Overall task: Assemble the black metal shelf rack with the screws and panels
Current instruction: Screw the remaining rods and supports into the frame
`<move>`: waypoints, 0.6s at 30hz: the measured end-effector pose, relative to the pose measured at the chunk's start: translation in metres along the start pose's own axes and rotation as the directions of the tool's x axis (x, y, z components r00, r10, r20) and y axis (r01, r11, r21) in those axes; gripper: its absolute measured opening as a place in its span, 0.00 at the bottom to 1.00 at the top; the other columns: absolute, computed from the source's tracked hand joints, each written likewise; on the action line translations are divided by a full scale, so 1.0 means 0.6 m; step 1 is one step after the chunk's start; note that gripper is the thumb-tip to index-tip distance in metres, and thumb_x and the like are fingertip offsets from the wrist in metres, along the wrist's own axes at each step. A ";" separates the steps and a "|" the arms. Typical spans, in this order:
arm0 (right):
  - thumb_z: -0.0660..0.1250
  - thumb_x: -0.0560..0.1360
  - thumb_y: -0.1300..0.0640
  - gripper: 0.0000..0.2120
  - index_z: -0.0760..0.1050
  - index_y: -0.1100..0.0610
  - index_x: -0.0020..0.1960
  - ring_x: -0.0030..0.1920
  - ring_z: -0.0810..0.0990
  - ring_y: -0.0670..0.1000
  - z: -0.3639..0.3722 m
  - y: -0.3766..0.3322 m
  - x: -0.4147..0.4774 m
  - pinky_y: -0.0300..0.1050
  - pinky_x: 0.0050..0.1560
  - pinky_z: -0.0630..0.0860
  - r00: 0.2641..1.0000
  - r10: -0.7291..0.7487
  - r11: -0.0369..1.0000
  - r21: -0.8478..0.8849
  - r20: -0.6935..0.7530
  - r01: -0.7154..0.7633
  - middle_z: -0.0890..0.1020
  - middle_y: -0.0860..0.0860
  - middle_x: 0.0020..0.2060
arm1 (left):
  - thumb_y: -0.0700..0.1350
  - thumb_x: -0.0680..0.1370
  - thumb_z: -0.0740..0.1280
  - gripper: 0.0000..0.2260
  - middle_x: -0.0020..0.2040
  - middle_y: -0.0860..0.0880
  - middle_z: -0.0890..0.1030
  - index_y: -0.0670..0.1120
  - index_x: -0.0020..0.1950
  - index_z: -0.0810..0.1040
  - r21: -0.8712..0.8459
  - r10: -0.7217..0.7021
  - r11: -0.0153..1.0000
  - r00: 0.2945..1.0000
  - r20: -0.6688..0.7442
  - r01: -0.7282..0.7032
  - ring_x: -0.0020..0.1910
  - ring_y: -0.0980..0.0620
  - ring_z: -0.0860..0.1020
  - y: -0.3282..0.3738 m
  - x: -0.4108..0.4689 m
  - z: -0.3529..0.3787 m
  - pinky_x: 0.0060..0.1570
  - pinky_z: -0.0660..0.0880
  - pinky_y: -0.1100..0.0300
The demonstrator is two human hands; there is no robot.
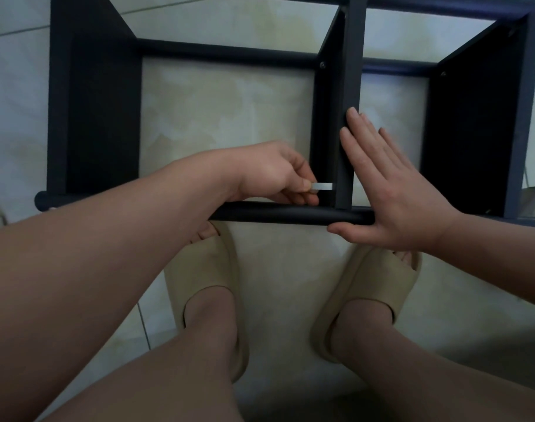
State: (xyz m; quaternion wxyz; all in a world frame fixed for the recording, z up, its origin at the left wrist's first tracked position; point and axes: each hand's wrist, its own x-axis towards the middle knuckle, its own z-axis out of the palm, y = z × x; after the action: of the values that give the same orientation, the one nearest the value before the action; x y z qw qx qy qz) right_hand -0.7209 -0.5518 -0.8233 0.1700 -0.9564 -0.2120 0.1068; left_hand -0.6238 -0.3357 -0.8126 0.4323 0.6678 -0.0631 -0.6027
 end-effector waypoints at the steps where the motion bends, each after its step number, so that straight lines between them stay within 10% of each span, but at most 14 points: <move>1: 0.62 0.75 0.29 0.53 0.47 0.66 0.82 0.82 0.46 0.60 0.000 0.000 0.000 0.64 0.80 0.51 1.000 0.001 1.000 0.000 0.001 -0.001 0.46 0.63 0.82 | 0.35 0.82 0.63 0.08 0.44 0.48 0.84 0.44 0.46 0.79 0.009 0.002 1.000 1.000 0.002 -0.002 0.43 0.54 0.80 0.000 0.000 0.000 0.52 0.78 0.59; 18: 0.62 0.75 0.30 0.53 0.47 0.66 0.82 0.82 0.45 0.60 0.000 -0.002 0.001 0.63 0.81 0.50 1.000 -0.001 1.000 -0.003 -0.001 0.001 0.46 0.63 0.82 | 0.41 0.80 0.68 0.09 0.32 0.56 0.80 0.50 0.41 0.81 0.226 -0.026 0.973 0.999 -0.037 0.034 0.31 0.61 0.76 0.002 -0.004 0.005 0.34 0.71 0.67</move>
State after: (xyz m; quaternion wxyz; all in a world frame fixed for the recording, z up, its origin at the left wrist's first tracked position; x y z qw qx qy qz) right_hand -0.7206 -0.5507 -0.8227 0.1688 -0.9566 -0.2123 0.1061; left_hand -0.6263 -0.3363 -0.8100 0.3449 0.7237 -0.1141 -0.5867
